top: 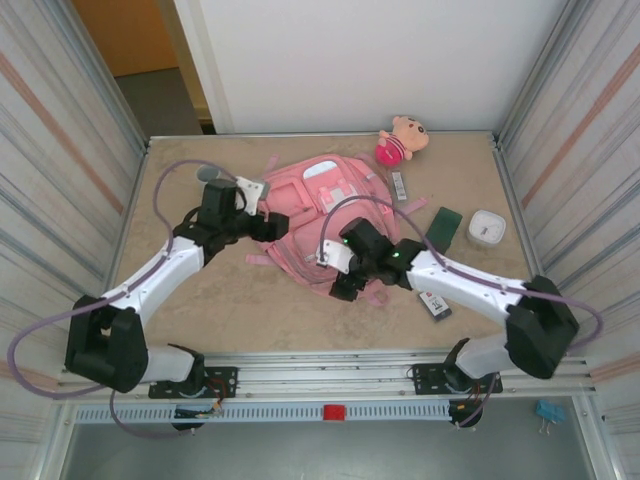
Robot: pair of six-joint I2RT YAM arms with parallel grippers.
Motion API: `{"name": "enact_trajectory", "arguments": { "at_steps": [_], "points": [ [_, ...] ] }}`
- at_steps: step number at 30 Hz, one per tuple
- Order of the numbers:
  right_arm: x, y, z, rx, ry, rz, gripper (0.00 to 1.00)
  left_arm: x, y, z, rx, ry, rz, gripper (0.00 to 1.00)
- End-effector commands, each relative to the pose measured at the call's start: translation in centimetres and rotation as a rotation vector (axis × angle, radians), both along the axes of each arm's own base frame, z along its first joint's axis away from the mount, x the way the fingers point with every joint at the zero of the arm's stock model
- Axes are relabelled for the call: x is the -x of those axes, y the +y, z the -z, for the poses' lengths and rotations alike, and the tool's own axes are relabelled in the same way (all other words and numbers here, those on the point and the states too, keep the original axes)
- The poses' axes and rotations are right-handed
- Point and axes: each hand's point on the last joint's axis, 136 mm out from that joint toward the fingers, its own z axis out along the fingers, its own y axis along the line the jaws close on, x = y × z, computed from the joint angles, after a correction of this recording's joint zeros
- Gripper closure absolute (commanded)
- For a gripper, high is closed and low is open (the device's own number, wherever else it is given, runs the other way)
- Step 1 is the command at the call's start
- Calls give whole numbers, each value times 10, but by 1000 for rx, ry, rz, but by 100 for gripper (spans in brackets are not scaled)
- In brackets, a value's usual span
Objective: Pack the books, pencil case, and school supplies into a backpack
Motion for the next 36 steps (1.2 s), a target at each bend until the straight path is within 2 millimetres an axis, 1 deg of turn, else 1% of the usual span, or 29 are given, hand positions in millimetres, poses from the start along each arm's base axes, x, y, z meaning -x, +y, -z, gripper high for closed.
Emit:
{"name": "enact_trajectory", "arguments": {
  "at_steps": [1, 4, 6, 8, 10, 11, 13, 15, 16, 18, 20, 22, 24, 25, 26, 27, 29, 31, 34, 36],
  "points": [
    [-3, 2, 19, 110, -41, -148, 11, 11, 11, -2, 89, 27, -63, 22],
    [-10, 1, 43, 165, -43, -148, 13, 17, 25, 11, 113, 55, -119, 22],
    [-14, -2, 56, 194, -60, -139, 14, 19, 31, 16, 128, 66, -148, 22],
    [-29, -6, 68, 223, -138, -102, 19, 21, 33, 19, 138, 70, -164, 22],
    [-38, -12, 77, 279, -221, -91, 33, 22, 35, 22, 140, 77, -174, 22],
    [-42, -14, 77, 309, -265, -89, 41, 23, 35, 23, 142, 82, -176, 23],
    [-46, -15, 70, 345, -329, -91, 56, 24, 36, 25, 140, 89, -179, 23],
    [-45, -12, 52, 332, -364, -94, 75, 25, 36, 24, 138, 88, -180, 23],
    [-44, -10, 38, 308, -381, -95, 88, 26, 37, 23, 137, 86, -184, 23],
    [-39, -5, 10, 252, -406, -103, 99, 27, 39, 22, 137, 83, -188, 23],
    [-30, 1, -29, 153, -416, -117, 100, 29, 40, 21, 142, 83, -190, 23],
    [-23, 3, -64, 74, -429, -127, 100, 31, 40, 20, 153, 80, -178, 23],
    [-21, 2, -94, 12, -451, -125, 100, 34, 38, 19, 162, 71, -161, 23],
    [-21, 0, -112, -25, -468, -118, 100, 35, 36, 18, 172, 66, -143, 24],
    [-22, -2, -120, -41, -475, -112, 100, 37, 34, 19, 181, 64, -130, 24],
    [-25, -3, -133, -62, -490, -104, 100, 38, 31, 19, 194, 60, -114, 24],
    [-31, -5, -150, -88, -509, -85, 100, 39, 27, 20, 220, 46, -93, 27],
    [-38, -5, -160, -98, -521, -73, 100, 40, 22, 22, 250, 34, -70, 30],
    [-44, -3, -167, -100, -533, -64, 100, 42, 15, 30, 258, 24, -46, 32],
    [-46, -1, -168, -101, -532, -63, 100, 41, 12, 36, 250, 19, -38, 34]
  ]
}}
